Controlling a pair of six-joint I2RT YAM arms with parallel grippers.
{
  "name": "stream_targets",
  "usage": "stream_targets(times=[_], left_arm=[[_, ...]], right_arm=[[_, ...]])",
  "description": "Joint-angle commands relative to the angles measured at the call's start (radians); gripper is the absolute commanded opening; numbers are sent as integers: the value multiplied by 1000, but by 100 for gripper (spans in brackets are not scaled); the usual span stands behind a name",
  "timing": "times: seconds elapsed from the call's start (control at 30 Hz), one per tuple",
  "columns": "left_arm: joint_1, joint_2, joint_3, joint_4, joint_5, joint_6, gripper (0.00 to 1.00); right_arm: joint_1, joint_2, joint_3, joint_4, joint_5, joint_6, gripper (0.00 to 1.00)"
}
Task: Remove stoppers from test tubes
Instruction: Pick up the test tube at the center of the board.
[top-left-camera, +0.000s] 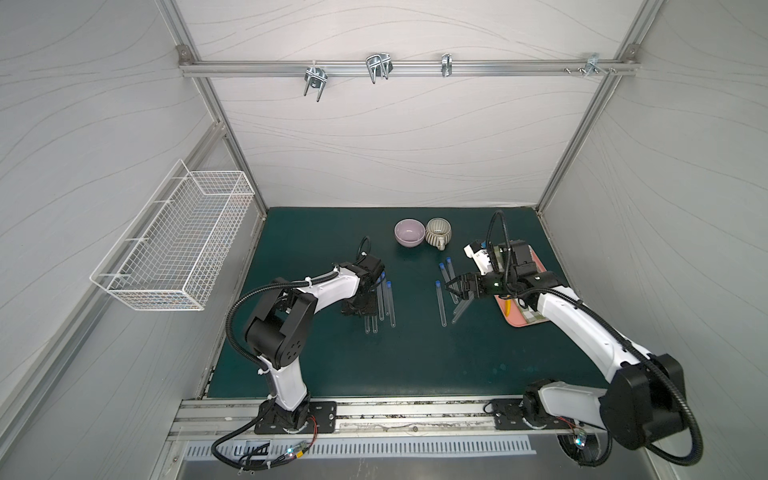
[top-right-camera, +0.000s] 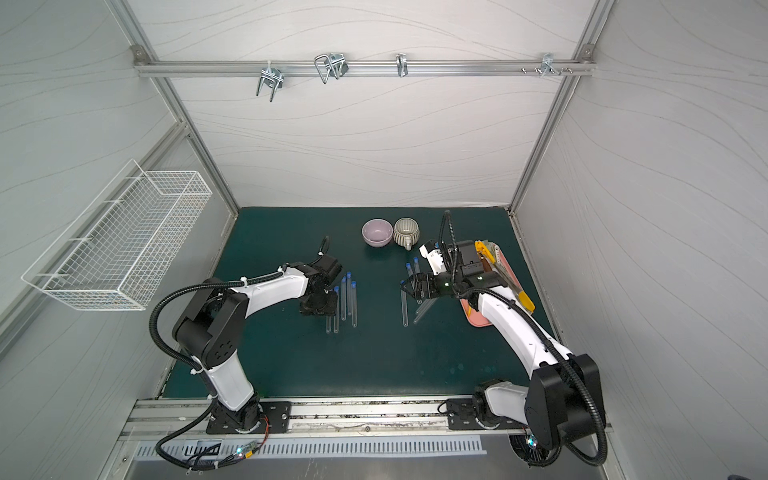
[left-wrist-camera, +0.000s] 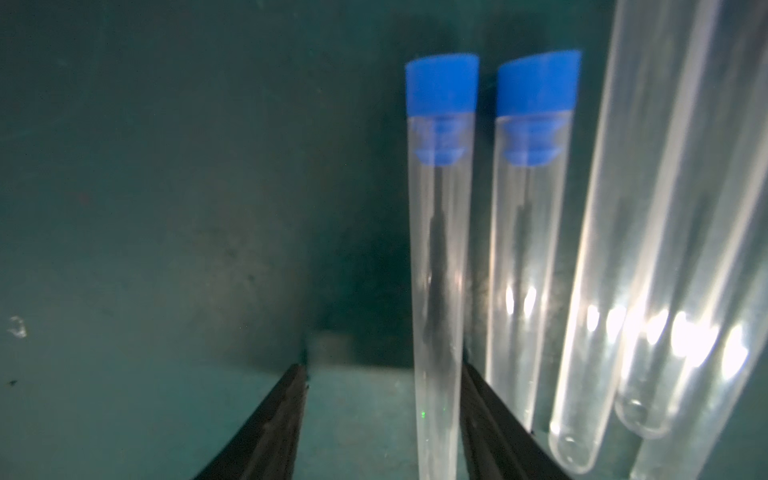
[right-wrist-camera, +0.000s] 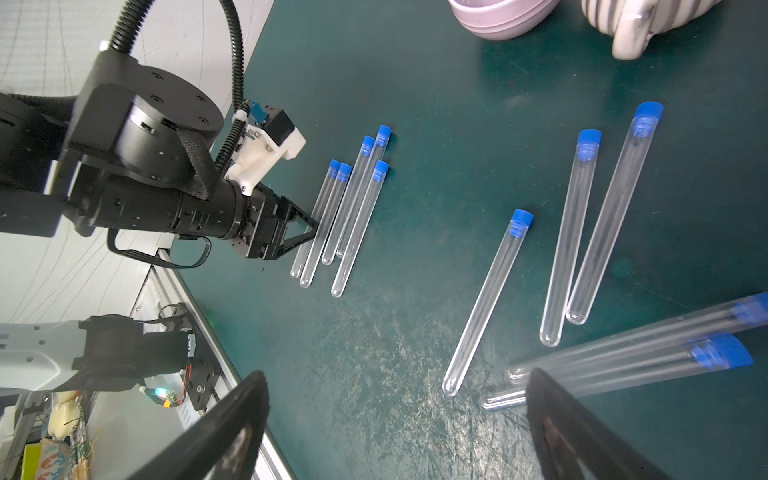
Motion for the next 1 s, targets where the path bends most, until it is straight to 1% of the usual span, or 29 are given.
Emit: stream_targets(times=[0.0, 0.27, 0.37, 0.6, 0.8, 0.9, 0.97], left_arm=[[-6, 23, 35, 3, -34, -24, 58], [-7, 63, 59, -4, -47, -16, 48], [-6, 78, 66, -8, -47, -16, 42], [-6, 84, 78, -24, -74, -6, 33], [-6, 88, 80, -19, -91, 14, 24], [-6, 85, 85, -21, -90, 21, 19], [-6, 79, 88, -22, -74, 30, 17]], right_arm=[[-11, -19, 4, -13, -23, -23, 96], [-17, -19, -7, -6, -31, -19, 96], [-17, -24, -7, -17, -34, -19, 96], [-33, -56, -12, -32, -34, -24, 96], [-48, -54, -17, -34, -52, -31, 96], [-53, -56, -23, -36, -63, -31, 96], [-58, -58, -26, -35, -70, -30, 96]])
